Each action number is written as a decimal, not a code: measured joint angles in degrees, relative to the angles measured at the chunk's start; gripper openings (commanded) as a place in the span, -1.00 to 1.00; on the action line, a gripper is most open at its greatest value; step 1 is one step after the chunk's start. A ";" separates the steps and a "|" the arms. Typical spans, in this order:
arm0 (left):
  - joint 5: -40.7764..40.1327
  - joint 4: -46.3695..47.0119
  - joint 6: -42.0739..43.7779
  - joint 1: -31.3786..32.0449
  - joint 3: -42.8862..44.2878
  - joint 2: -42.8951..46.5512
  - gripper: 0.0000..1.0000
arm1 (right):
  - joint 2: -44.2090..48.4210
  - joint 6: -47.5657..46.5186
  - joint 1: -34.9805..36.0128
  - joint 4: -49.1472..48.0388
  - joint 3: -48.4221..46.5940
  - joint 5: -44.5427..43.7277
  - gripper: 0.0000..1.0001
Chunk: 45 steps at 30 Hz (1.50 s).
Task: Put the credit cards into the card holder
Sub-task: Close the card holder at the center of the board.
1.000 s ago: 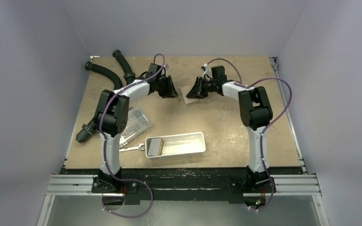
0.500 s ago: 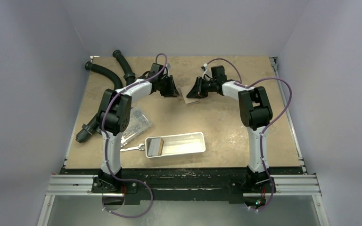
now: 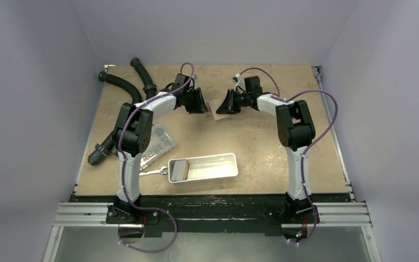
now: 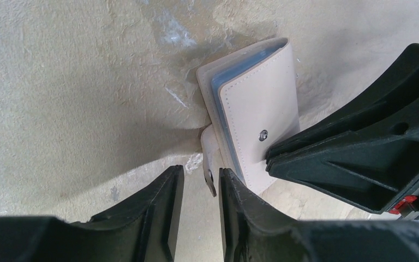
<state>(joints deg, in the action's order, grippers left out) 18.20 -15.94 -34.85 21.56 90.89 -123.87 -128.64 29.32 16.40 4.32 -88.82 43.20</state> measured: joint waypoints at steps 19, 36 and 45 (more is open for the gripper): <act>-0.50 0.46 -0.04 0.00 -0.02 1.38 -0.47 | -0.35 -0.26 0.00 0.76 -0.57 0.02 -0.65; -0.44 0.50 -0.11 0.00 -0.02 1.42 -0.59 | -0.42 -0.90 0.09 1.36 -0.96 -0.02 -0.68; -0.39 0.85 -0.52 0.00 -0.02 1.42 -0.64 | -0.44 -1.14 0.15 1.88 -1.25 -0.17 -0.68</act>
<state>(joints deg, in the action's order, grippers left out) 17.80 -15.09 -35.38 21.56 90.87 -122.45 -129.08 28.18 16.56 6.20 -90.06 43.03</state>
